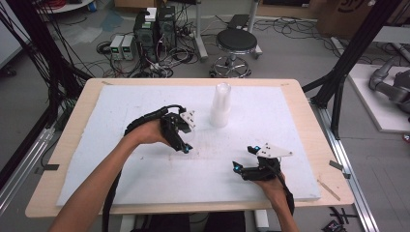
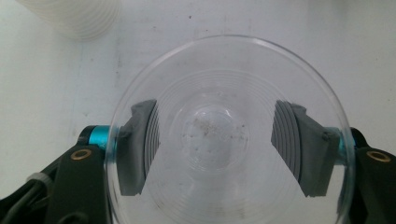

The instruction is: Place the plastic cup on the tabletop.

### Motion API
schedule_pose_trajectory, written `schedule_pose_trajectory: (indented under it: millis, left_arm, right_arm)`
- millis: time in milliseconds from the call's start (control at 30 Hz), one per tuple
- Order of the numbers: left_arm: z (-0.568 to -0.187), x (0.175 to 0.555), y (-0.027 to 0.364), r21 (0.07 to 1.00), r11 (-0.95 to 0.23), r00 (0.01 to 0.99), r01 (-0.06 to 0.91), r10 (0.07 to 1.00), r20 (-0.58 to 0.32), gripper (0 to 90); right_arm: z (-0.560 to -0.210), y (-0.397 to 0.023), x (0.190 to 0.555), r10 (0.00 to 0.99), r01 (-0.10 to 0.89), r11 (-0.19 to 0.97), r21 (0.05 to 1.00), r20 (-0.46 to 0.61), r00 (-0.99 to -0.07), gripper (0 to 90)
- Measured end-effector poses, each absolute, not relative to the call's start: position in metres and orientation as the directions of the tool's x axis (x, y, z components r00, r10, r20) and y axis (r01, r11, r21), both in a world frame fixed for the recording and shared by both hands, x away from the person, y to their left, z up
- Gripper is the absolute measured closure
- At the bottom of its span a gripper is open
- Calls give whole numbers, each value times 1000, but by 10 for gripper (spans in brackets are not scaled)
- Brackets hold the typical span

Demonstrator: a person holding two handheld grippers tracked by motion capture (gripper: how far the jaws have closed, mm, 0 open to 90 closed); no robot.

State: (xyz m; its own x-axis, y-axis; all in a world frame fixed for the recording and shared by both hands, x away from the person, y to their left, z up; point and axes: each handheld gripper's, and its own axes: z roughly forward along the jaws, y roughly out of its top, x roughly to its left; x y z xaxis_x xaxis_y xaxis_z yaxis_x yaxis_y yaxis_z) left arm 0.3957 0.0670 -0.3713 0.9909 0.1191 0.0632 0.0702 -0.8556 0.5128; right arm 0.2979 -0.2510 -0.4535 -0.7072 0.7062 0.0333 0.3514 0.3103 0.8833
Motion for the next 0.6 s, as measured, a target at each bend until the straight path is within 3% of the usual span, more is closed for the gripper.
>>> schedule_pose_trajectory:
  millis: [600]
  left_arm:
    - [-394, 394, 57, 513, -853, 990, 96, 136, 40, 311]
  right_arm:
    - [-454, -251, 298, 707, 361, 307, 880, 42, -705, 152]
